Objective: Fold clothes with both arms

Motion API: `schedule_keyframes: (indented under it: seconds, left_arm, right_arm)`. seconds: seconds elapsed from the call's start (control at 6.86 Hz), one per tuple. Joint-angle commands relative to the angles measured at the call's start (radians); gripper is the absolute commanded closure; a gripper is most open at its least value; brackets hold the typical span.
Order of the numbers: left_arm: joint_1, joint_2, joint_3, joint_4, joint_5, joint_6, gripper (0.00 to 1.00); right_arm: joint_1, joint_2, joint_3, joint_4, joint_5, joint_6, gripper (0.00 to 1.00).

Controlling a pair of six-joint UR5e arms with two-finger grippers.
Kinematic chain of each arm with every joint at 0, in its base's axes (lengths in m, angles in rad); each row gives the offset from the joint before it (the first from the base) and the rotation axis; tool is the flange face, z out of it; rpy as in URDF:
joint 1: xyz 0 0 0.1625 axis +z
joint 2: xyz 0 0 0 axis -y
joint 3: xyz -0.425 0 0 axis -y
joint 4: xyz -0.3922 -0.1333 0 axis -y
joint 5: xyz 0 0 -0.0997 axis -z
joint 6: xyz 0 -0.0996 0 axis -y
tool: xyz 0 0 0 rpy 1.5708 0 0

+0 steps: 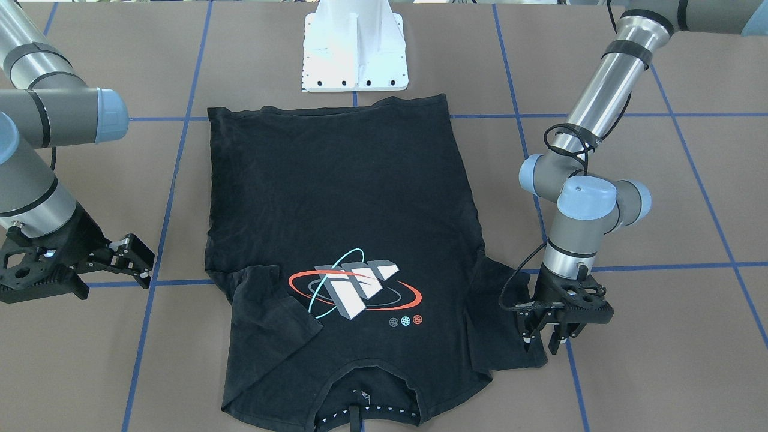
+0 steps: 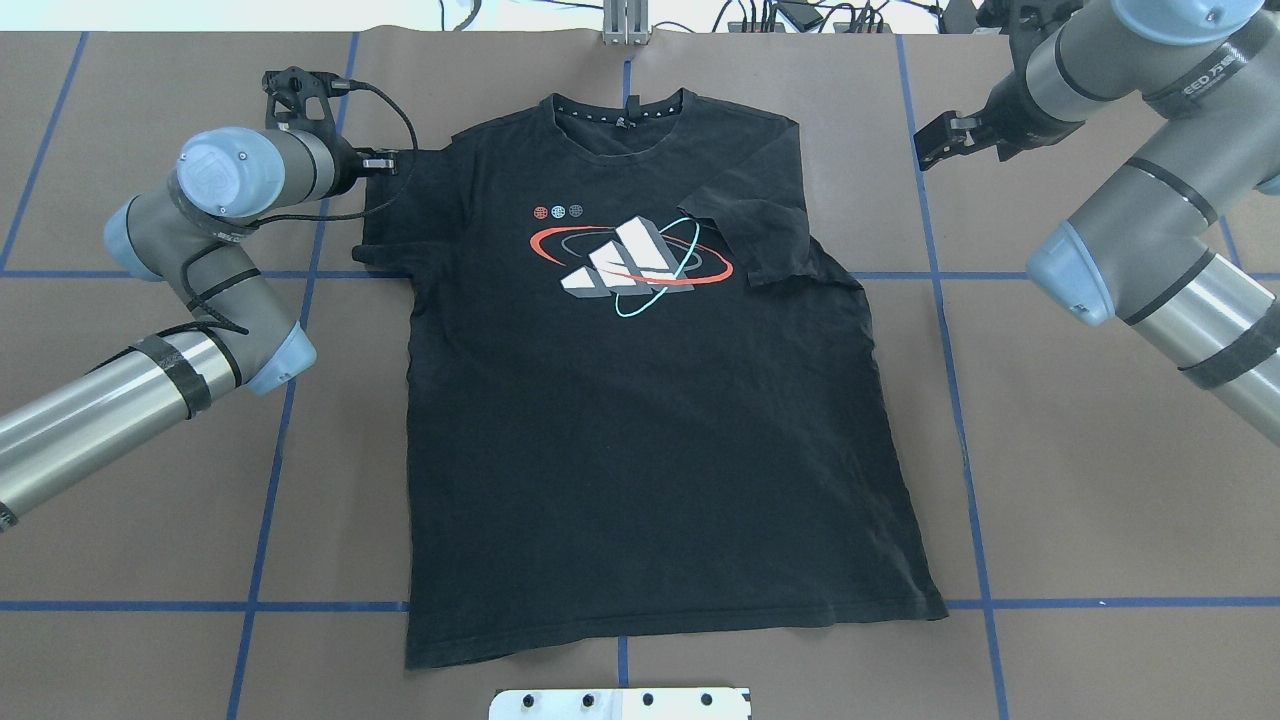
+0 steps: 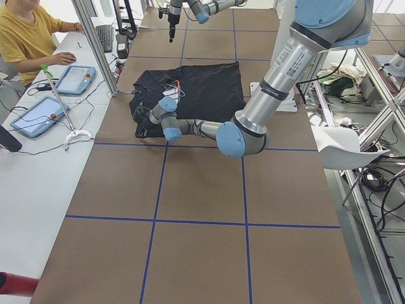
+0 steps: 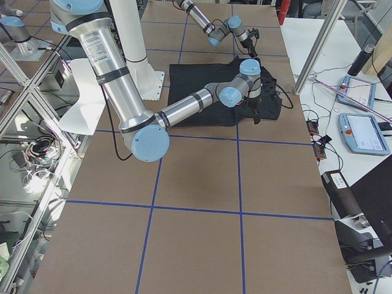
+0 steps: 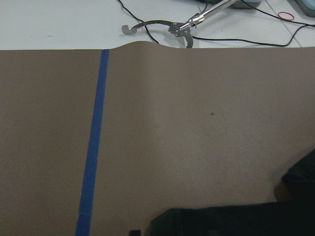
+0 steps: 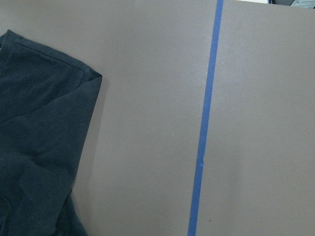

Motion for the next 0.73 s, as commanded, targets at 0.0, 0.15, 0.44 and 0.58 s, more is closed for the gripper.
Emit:
schedule_keyframes:
  seconds: [0.0,0.15,0.44,0.58]
  left_arm:
    - [0.001,0.002,0.003,0.0,0.002,0.0,0.48]
    - [0.001,0.002,0.004,0.0,0.002,0.0,0.51]
    - [0.001,0.002,0.009,0.0,0.0,0.0,0.56]
    - [0.001,0.002,0.009,0.0,0.0,0.0,0.59]
  right_arm:
    - [-0.002,0.0,0.0,0.0,-0.001,0.0,0.0]
    - [-0.002,0.0,0.0,0.0,-0.001,0.0,0.0]
    - [-0.002,0.002,-0.002,0.0,-0.001,0.0,0.0]
    - [-0.002,0.002,-0.002,0.0,-0.001,0.0,0.0]
